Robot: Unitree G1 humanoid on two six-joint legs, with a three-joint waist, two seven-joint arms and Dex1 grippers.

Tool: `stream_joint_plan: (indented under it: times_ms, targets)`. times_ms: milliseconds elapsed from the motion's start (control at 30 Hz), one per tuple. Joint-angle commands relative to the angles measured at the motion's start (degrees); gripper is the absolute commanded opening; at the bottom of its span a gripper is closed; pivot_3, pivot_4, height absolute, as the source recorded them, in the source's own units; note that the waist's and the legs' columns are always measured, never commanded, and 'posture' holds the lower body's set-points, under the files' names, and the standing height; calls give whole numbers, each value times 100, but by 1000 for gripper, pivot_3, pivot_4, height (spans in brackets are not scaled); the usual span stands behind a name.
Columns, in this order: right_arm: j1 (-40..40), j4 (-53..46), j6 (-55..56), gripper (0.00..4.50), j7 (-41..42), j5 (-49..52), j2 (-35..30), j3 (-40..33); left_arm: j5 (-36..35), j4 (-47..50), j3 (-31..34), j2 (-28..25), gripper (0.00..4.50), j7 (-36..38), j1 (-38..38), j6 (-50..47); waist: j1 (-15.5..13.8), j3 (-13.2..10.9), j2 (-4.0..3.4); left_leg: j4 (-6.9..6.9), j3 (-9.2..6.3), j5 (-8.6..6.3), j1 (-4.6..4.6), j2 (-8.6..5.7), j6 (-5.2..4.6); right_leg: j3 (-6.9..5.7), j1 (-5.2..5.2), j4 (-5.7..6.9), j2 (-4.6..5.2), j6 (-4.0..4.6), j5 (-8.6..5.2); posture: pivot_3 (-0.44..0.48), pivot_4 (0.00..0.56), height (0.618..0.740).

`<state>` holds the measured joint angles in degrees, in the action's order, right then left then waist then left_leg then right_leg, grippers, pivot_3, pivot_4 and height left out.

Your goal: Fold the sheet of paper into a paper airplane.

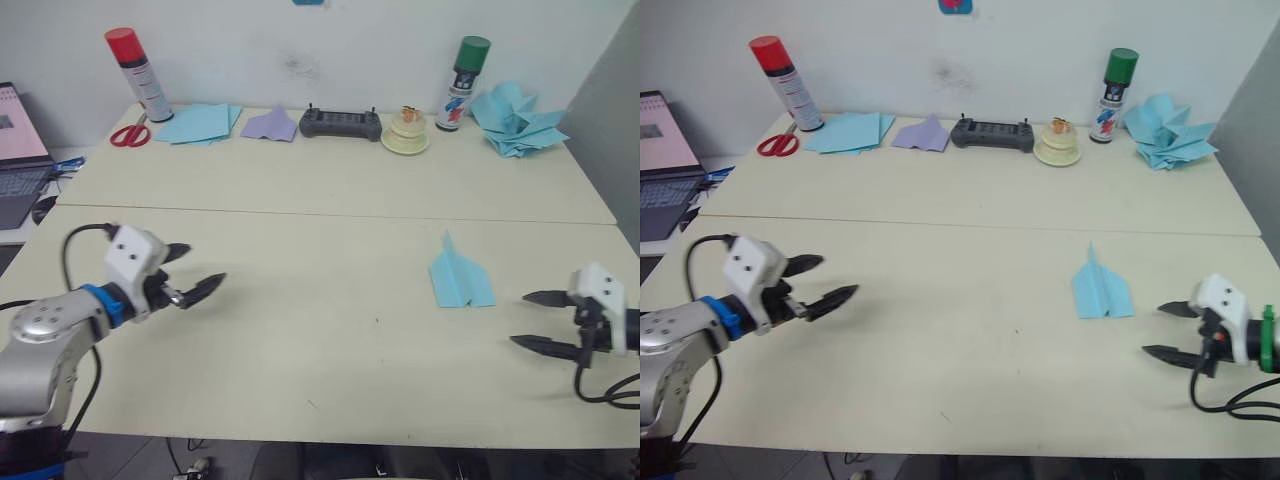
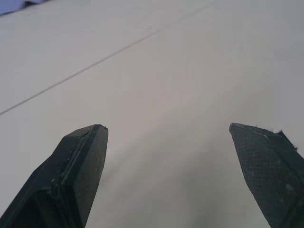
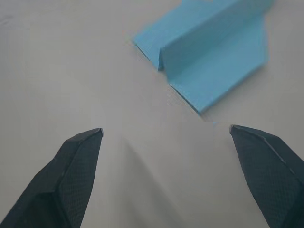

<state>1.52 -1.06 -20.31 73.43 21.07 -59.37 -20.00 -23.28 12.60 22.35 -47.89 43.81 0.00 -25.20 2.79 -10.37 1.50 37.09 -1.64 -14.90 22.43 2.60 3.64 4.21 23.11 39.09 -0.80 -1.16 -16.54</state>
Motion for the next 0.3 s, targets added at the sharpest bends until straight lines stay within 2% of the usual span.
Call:
stream_joint_plan:
  times_ms: [33,100,300]
  targets:
    - [-255,217,77,4469,-43,163,-203,-433,68,13,564,25,4500,-162,262,169,22,0,0,-1,0,0,-7,2,0,0,-4,2,-3,0,3,0,150,740]
    - [-307,422,184,4469,-141,81,-225,-524,-1,4,714,114,4500,-259,340,119,20,0,0,-1,-3,2,-16,6,-2,-3,-10,3,-9,-17,3,0,150,740]
    - [-576,542,495,4469,-408,31,98,-213,44,503,443,318,4500,-272,729,27,4,-1,1,0,3,4,-71,4,-4,2,-75,-11,-8,-25,1,0,150,740]
